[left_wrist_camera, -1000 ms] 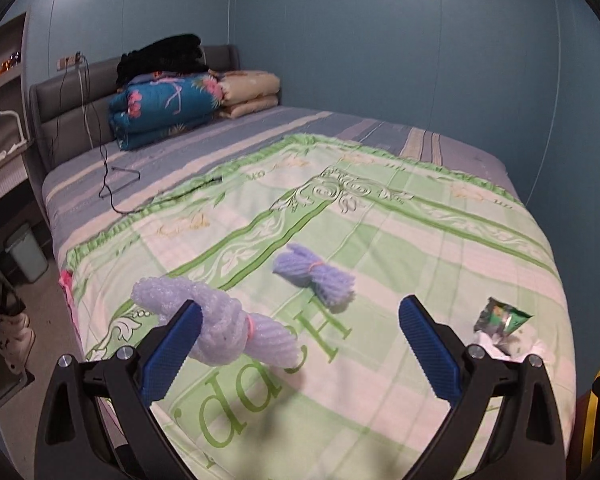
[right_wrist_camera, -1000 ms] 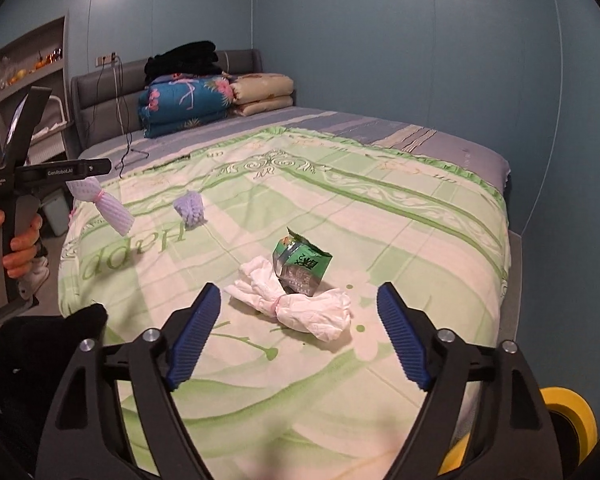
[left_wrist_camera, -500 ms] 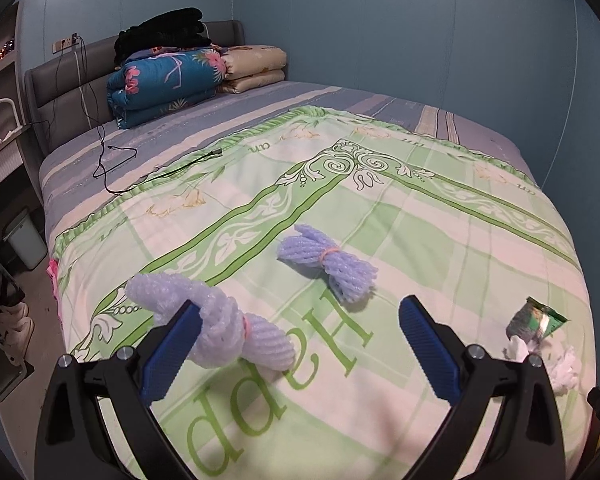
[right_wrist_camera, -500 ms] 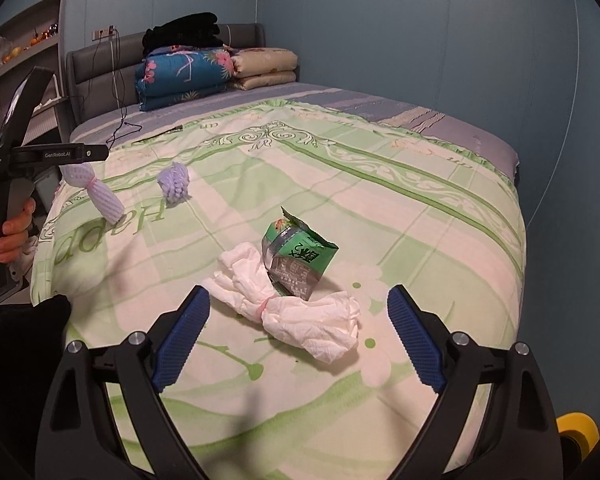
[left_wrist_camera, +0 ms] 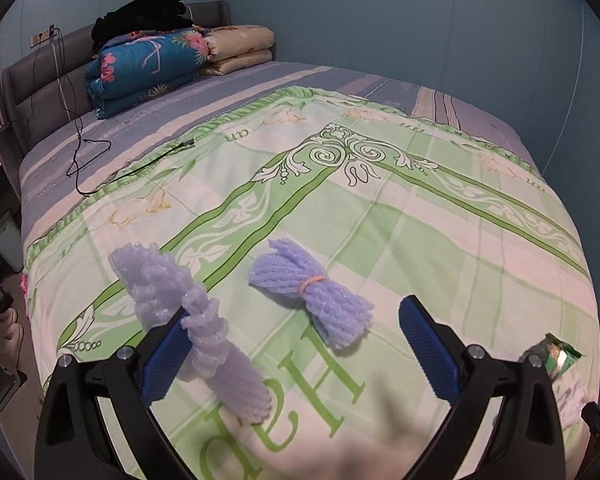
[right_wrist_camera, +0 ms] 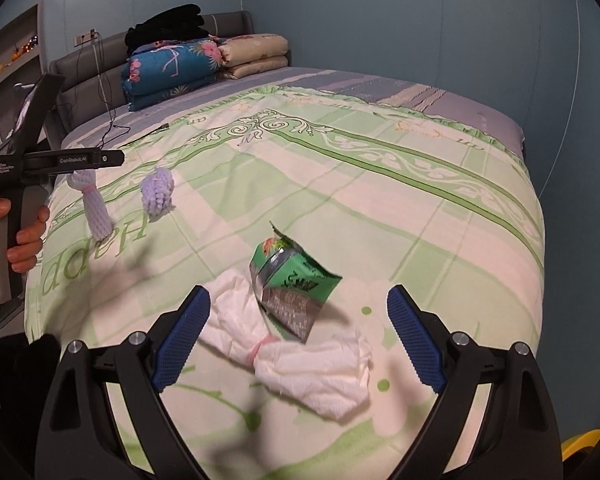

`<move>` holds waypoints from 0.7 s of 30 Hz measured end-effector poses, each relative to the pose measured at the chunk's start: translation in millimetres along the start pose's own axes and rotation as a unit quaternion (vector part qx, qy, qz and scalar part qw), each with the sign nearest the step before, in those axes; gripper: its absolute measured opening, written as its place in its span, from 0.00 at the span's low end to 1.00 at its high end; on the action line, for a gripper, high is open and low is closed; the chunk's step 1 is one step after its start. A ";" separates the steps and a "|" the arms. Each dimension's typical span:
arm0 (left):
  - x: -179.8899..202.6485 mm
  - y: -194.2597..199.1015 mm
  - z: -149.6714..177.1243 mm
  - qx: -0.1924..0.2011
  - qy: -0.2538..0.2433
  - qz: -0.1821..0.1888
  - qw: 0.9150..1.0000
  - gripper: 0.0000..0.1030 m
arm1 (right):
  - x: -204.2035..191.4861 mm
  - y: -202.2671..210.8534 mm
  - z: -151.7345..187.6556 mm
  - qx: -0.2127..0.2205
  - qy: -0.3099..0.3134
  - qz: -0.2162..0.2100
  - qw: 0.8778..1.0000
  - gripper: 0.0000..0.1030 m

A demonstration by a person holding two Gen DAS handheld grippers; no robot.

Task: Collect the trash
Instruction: 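Grasp the purple foam mesh bundle with the left tool while the right tool grasps the green wrapper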

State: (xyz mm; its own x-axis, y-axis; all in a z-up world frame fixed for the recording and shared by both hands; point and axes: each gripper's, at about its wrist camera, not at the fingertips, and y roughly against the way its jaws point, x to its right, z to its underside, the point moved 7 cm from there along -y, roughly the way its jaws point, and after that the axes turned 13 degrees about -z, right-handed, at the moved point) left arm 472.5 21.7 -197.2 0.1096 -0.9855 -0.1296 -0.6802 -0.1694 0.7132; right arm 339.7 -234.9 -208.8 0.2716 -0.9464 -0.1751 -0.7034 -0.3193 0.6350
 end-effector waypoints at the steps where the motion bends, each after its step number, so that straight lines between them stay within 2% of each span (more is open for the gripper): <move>1: 3.3 -7.5 -2.1 -0.008 0.000 0.002 1.000 0.92 | 0.6 -4.7 -2.0 -0.003 -0.004 -0.004 1.000 0.83; 4: 11.5 -28.1 -6.7 -0.025 -0.001 0.004 1.000 0.92 | 0.7 -15.6 -5.6 -0.013 -0.009 -0.004 1.000 0.83; 8: 17.4 -54.5 -5.5 -0.046 -0.002 -0.016 0.999 0.92 | 3.1 -35.0 -8.3 -0.032 -0.011 -0.001 0.999 0.80; 14: 36.2 -83.8 0.8 -0.078 -0.014 -0.013 0.997 0.92 | 13.5 -59.8 -13.3 -0.057 -0.038 -0.003 0.998 0.76; 17: 51.3 -102.8 11.3 -0.110 -0.028 -0.012 0.993 0.82 | 19.0 -71.0 -13.7 -0.071 -0.047 0.003 0.996 0.70; 21: 63.2 -117.2 15.8 -0.121 -0.033 -0.018 0.992 0.70 | 23.8 -80.6 -13.2 -0.084 -0.061 -0.001 0.995 0.60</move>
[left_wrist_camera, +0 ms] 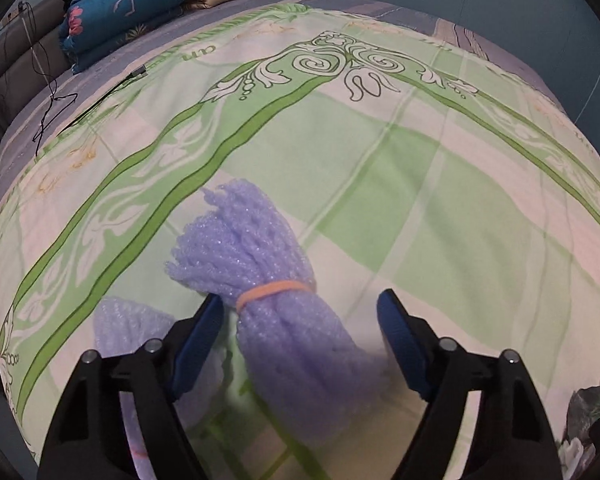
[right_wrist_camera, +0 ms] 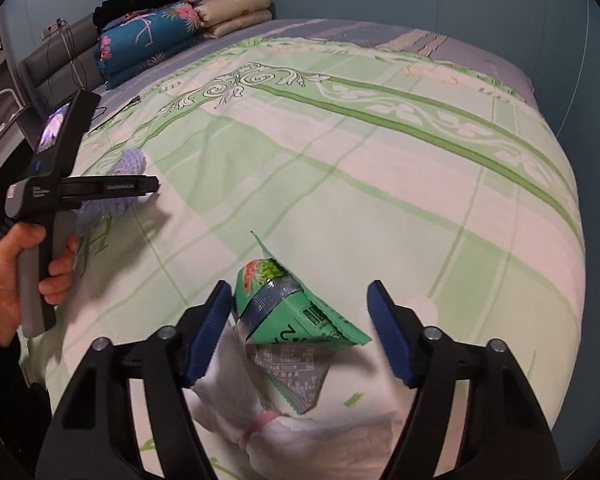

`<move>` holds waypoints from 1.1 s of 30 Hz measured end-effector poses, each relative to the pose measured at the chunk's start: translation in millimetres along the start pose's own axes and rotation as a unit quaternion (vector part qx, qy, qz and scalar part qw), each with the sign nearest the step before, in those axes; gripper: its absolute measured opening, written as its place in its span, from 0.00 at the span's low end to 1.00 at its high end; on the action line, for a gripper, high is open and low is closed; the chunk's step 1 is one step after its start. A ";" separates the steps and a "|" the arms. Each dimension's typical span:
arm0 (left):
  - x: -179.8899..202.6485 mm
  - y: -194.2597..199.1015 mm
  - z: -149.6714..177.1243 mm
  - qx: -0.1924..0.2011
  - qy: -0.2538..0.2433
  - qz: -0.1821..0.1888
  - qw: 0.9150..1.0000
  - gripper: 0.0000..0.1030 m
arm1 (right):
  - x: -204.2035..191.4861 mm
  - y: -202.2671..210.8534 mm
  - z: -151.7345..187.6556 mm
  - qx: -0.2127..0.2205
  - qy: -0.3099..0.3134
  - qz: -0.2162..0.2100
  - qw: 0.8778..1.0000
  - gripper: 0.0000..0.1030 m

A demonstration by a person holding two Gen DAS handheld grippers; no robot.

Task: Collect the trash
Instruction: 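Grasp the purple foam mesh bundle with the left tool while the right tool grasps the green wrapper, then carry the foam mesh bundle and green wrapper over the yellow-rimmed bin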

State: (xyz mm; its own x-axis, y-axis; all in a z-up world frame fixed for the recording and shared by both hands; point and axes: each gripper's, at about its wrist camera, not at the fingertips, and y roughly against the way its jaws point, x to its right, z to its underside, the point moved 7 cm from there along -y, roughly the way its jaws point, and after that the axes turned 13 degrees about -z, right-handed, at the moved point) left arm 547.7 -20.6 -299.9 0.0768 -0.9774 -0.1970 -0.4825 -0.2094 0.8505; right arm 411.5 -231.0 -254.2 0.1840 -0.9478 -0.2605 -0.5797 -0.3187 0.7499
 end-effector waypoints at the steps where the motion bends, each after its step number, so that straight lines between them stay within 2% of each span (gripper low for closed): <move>1: 2.3 -2.3 -0.8 -0.002 0.001 0.001 1.000 0.64 | 1.9 -2.4 0.0 -0.004 -0.002 0.003 1.000 0.56; 2: 3.7 -3.1 -1.7 -0.003 0.001 0.001 1.000 0.61 | 3.1 -4.9 0.7 -0.008 -0.004 0.003 1.000 0.53; 3: 5.0 -3.3 -3.1 -0.002 0.000 -0.001 1.000 0.54 | 2.5 -6.2 1.0 -0.010 -0.005 0.003 1.000 0.48; 7: 4.9 -2.3 -8.0 0.001 0.006 -0.002 1.000 0.32 | 1.9 -8.7 0.0 -0.015 -0.010 -0.002 1.000 0.44; 11: 0.0 -0.9 -11.9 0.004 0.021 0.007 1.000 0.25 | -0.5 -6.9 -2.5 -0.009 -0.007 -0.001 1.000 0.40; 12: -1.3 0.5 -12.2 0.005 0.025 0.012 1.000 0.23 | -0.9 -6.8 -2.9 -0.008 -0.006 0.000 1.000 0.31; 18: -7.5 16.2 -15.3 0.021 0.037 0.037 0.998 0.22 | -3.0 -4.0 -6.0 -0.003 0.003 0.009 1.000 0.22; 33: -14.6 108.9 -17.6 0.102 0.040 0.081 0.991 0.22 | -26.2 65.0 -22.8 0.073 0.018 0.007 0.997 0.21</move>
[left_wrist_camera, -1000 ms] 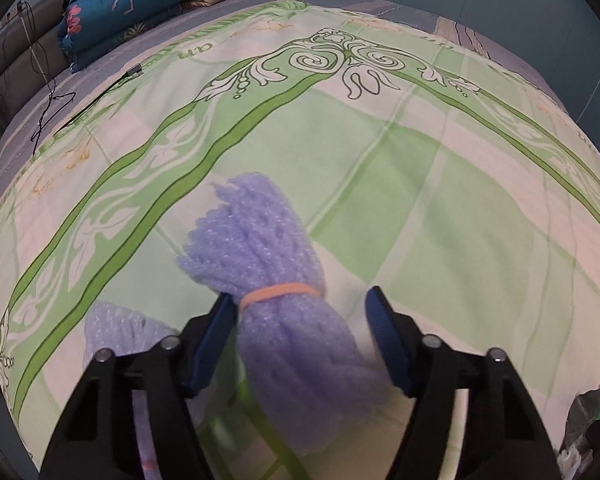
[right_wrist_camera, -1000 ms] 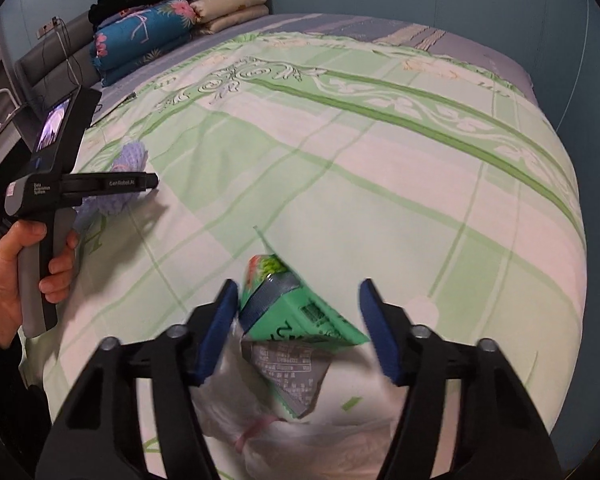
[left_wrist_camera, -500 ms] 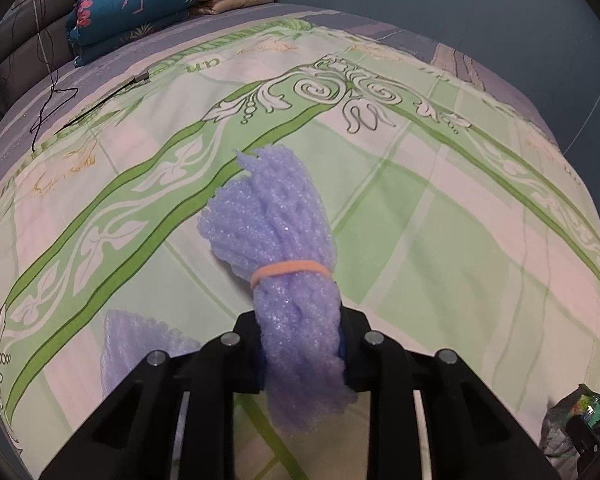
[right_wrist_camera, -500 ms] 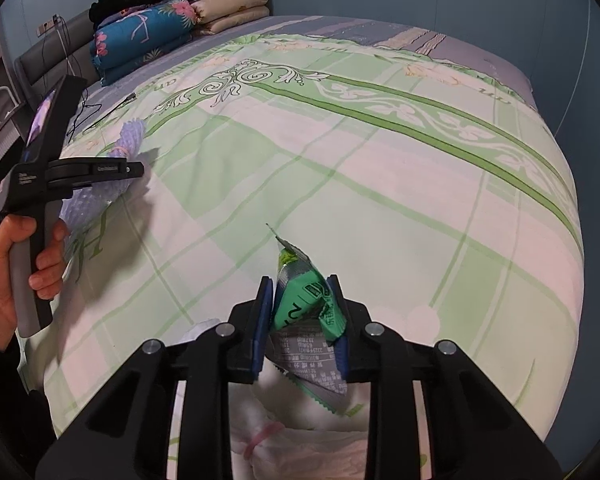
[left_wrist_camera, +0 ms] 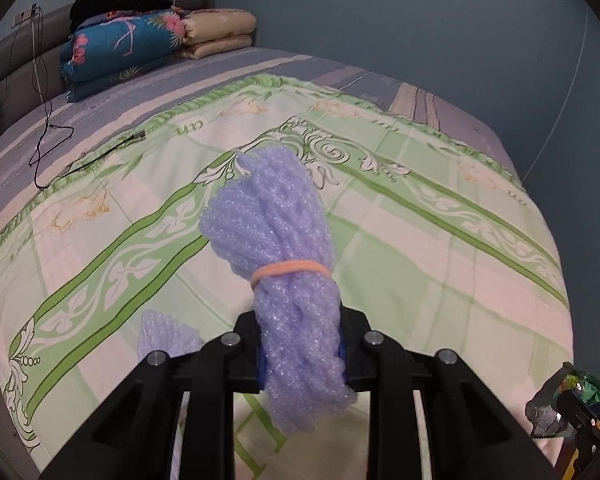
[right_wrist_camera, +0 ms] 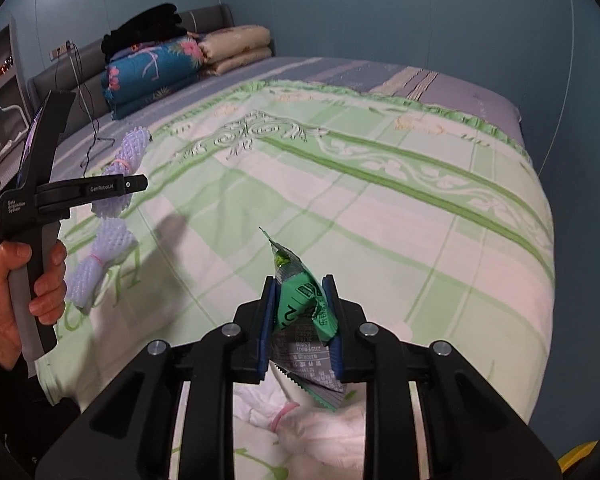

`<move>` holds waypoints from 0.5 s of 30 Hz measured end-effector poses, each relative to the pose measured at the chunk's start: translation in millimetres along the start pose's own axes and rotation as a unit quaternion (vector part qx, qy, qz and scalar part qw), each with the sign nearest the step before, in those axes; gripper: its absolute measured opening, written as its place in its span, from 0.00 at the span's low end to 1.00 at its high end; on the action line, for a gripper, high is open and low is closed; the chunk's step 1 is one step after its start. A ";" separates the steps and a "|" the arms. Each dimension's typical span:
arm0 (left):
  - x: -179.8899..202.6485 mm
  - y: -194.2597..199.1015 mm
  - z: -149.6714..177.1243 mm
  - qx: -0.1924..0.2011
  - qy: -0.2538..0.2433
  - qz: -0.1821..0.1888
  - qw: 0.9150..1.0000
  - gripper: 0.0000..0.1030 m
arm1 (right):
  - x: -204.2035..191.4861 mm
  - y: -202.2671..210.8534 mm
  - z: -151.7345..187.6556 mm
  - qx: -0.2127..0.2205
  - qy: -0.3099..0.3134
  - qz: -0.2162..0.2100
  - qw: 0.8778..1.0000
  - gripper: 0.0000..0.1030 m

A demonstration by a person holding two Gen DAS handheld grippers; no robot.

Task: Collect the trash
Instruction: 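Carry the foam mesh bundle and green wrapper over the yellow-rimmed bin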

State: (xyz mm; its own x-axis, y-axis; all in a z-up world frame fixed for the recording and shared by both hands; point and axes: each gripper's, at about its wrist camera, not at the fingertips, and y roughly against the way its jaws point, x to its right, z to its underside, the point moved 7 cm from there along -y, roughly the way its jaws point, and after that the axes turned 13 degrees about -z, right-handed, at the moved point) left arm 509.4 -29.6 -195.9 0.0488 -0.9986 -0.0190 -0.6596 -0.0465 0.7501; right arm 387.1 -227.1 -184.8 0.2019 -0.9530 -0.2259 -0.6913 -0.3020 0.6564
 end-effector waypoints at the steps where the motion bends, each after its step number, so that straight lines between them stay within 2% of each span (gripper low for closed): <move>1: 0.4 7.0 -0.6 0.004 0.001 0.003 1.000 0.22 | -1.4 6.0 -1.3 0.005 0.000 -0.001 1.000 0.21; 15: 12.5 107.5 16.9 0.065 -0.016 0.042 0.997 0.22 | -17.8 94.2 -8.5 0.069 0.012 0.003 0.998 0.21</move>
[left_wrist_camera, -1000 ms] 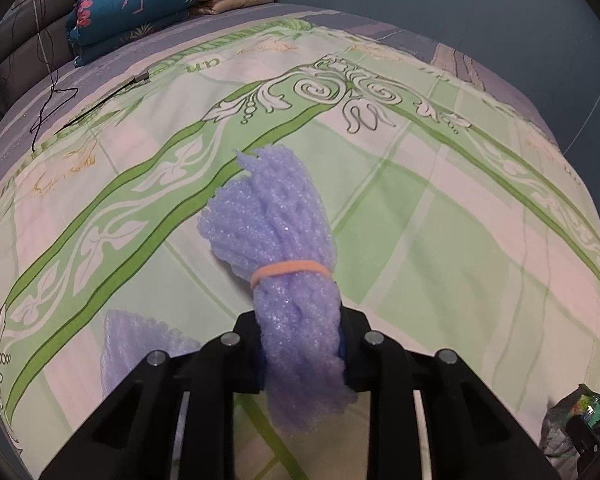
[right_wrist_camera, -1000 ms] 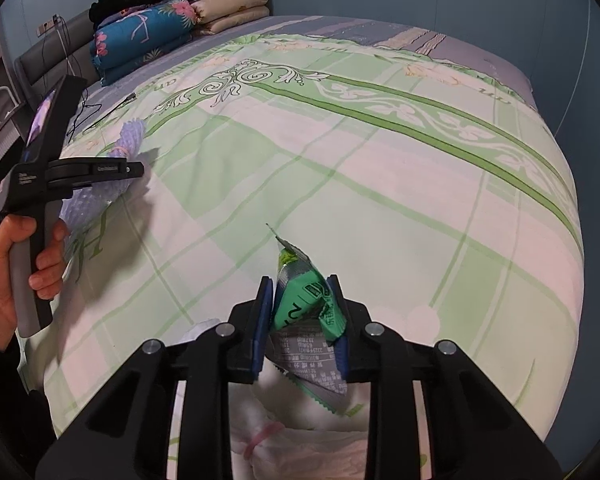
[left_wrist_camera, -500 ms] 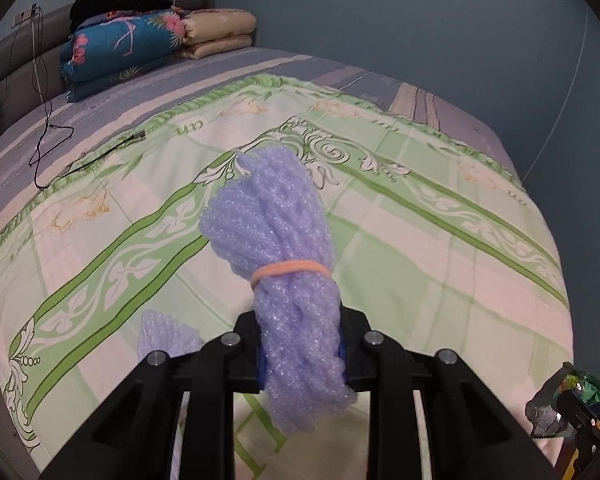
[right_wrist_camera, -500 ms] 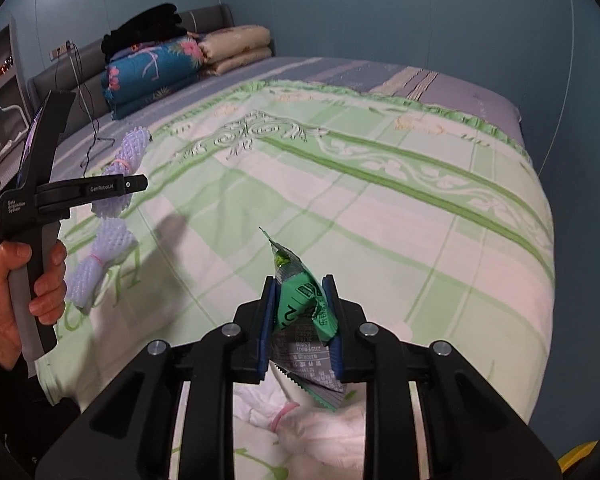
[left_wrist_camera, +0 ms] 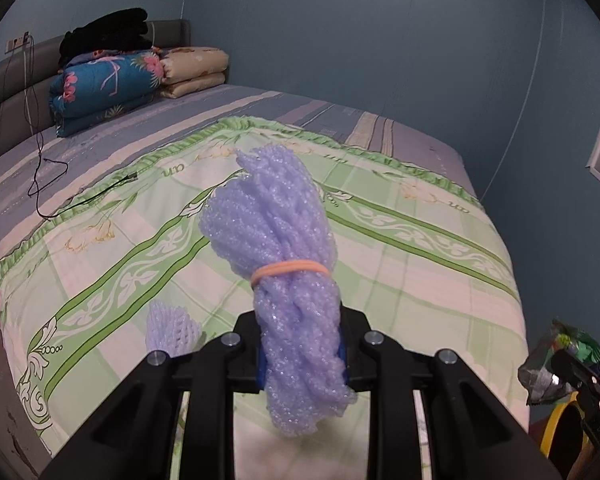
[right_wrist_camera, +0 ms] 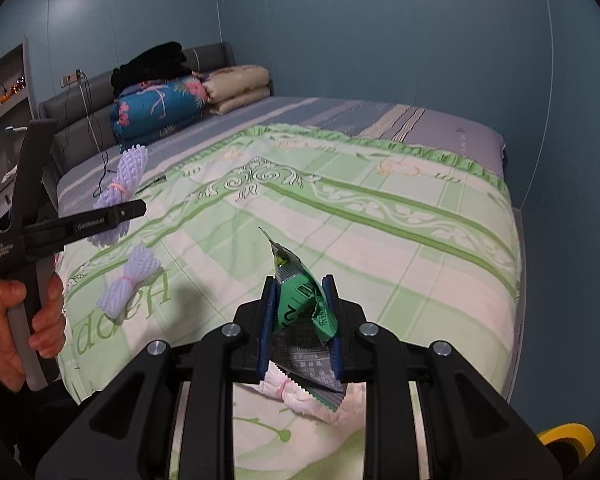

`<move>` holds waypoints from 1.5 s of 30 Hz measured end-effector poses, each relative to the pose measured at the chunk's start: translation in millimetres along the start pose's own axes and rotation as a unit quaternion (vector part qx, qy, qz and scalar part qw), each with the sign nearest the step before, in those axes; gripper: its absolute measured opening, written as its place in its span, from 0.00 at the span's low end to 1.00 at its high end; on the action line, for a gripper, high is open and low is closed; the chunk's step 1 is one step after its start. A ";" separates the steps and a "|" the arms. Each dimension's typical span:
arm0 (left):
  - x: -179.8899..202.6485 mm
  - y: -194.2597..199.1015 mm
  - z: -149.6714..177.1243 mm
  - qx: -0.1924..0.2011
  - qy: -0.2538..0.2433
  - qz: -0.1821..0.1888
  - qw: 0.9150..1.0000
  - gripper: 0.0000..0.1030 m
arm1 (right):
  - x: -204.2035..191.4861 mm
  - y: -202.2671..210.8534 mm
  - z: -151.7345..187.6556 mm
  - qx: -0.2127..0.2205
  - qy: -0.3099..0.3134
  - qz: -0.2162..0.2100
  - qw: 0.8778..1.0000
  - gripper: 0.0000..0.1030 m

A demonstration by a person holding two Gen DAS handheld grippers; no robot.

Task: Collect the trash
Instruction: 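Carry the foam mesh bundle and green wrapper over the yellow-rimmed bin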

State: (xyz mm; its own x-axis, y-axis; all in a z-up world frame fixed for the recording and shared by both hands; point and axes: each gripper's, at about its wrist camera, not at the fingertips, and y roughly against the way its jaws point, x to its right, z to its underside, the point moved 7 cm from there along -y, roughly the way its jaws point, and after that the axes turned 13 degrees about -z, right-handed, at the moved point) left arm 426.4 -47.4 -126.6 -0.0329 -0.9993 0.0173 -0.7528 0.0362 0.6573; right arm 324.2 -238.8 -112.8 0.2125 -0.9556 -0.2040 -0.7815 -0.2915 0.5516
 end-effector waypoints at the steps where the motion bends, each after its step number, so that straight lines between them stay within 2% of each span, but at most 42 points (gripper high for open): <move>1: 2.4 8.1 0.9 0.004 -0.002 0.003 1.000 0.22 | -0.9 7.2 -0.7 0.005 0.000 0.001 1.000 0.21; 12: 38.2 76.9 14.5 0.048 -0.050 0.020 0.997 0.22 | 3.2 81.8 -3.1 0.056 -0.002 0.019 0.998 0.21; 21: 97.5 127.4 38.4 0.068 -0.096 0.070 0.991 0.22 | 30.0 145.4 14.2 0.087 -0.022 0.056 0.994 0.21; 36: 209.6 200.9 91.3 0.102 -0.173 0.158 0.967 0.22 | 91.0 251.5 68.8 0.138 -0.080 0.131 0.978 0.21; 45: 268.6 229.4 125.7 0.109 -0.227 0.188 0.949 0.22 | 119.6 279.7 106.1 0.146 -0.113 0.162 0.969 0.21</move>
State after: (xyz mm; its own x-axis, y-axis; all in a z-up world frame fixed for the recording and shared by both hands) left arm 162.2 -306.5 -65.9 -0.5689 -0.8106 -0.1388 -0.7481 0.4400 0.4967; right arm 68.8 -430.1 -68.7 -0.1787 -0.9521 -0.2483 -0.9259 0.0774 0.3699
